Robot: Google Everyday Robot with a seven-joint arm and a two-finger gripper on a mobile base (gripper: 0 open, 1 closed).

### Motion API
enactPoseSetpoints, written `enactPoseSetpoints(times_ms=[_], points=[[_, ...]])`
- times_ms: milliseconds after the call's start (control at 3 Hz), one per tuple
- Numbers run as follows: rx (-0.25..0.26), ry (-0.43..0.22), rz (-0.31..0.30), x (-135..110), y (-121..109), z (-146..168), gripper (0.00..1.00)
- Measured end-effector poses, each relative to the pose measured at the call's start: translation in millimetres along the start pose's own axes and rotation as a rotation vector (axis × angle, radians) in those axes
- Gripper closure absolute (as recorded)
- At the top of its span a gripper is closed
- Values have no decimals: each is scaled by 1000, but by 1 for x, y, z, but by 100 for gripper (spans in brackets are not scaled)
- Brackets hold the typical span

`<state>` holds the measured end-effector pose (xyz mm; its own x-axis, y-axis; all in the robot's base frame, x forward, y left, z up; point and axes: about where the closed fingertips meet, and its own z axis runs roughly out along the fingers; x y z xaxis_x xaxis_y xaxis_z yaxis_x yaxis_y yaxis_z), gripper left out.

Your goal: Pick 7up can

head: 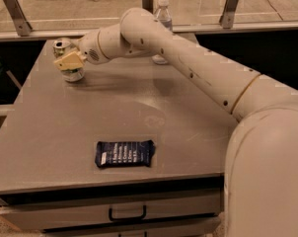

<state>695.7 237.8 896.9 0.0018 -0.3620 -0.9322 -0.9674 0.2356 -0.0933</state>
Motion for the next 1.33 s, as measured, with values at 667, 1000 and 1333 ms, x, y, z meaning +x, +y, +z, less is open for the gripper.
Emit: enactPoseSetpoints(times_ms=[667, 1000, 1333], points=[[45, 111, 14, 1, 12, -107, 100], [86, 185, 31, 10, 26, -186, 100], [86, 185, 31, 10, 26, -186, 100]])
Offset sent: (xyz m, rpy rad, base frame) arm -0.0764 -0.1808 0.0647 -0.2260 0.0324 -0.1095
